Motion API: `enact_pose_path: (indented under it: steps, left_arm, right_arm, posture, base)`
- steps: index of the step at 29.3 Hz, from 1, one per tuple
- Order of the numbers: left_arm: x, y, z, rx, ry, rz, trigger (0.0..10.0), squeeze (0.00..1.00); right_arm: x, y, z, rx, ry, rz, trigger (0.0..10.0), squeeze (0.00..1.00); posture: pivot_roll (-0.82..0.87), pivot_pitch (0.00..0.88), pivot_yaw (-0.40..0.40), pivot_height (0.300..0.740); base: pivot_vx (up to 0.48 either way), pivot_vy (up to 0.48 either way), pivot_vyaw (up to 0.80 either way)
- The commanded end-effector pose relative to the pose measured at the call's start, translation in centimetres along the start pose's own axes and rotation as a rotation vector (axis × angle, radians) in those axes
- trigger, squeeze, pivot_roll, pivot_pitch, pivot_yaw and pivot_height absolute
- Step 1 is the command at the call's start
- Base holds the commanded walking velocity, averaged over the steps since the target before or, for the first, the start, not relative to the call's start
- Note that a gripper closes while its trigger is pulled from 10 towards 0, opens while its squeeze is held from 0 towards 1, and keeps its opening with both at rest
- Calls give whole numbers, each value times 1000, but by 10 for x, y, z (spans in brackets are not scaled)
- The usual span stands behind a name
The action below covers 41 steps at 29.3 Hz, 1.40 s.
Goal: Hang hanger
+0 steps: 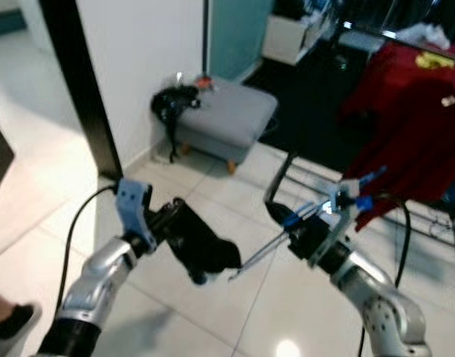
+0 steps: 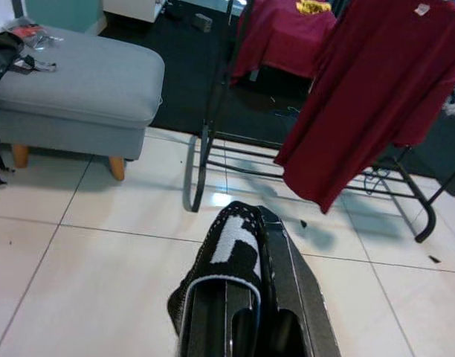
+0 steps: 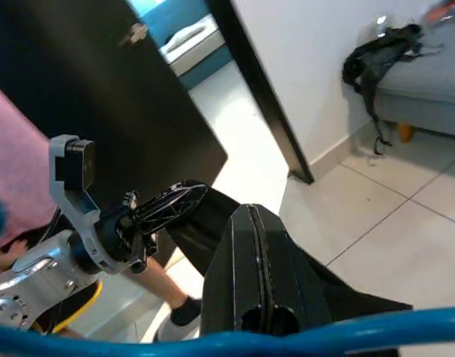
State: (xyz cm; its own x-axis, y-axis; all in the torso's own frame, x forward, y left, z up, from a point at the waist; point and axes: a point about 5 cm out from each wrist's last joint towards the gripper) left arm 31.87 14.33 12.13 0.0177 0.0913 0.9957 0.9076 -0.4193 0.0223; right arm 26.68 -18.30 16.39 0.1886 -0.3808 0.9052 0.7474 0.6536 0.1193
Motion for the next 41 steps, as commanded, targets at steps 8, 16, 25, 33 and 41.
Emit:
enact_pose_path:
  steps: [8,16,25,33,41]
  left_arm:
    - [-3,-1,3,18,11,11,10000,0]
    - [3,3,-6,-17,-13,-16,10000,0]
    - [16,7,-13,-76,-58,-74,10000,0]
    - [17,6,-18,-107,-63,-81,10000,0]
    - [18,5,-20,-118,-64,-79,10000,0]
  right_arm:
    - [0,-3,3,32,-6,23,10000,0]
    - [1,-3,8,73,-4,29,10000,0]
    - [2,-7,13,116,2,30,10000,0]
    - [8,-6,8,79,30,-17,10000,0]
    - [10,-6,9,93,46,-25,10000,0]
  posture:
    - [27,117,-82,740]
    - [27,111,-79,740]
    - [26,108,-79,740]
    - [27,115,-76,740]
    - [29,118,-76,740]
  base:
    - [431,0,0]
    - [431,0,0]
    - [430,0,-74]
    - [431,0,-800]
    - [434,0,-800]
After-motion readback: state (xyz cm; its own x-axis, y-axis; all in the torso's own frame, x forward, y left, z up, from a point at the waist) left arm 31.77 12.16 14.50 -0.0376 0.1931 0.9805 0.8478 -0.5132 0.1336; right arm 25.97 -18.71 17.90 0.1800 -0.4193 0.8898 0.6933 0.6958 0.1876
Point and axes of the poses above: a point about 5 cm out from each wrist's last joint towards the gripper, its own y axis pointing out of the wrist towards the gripper, its own x axis along the axis of the wrist's last joint, z = x × y, and after that the axes turned 1 degree about -y, right-handed
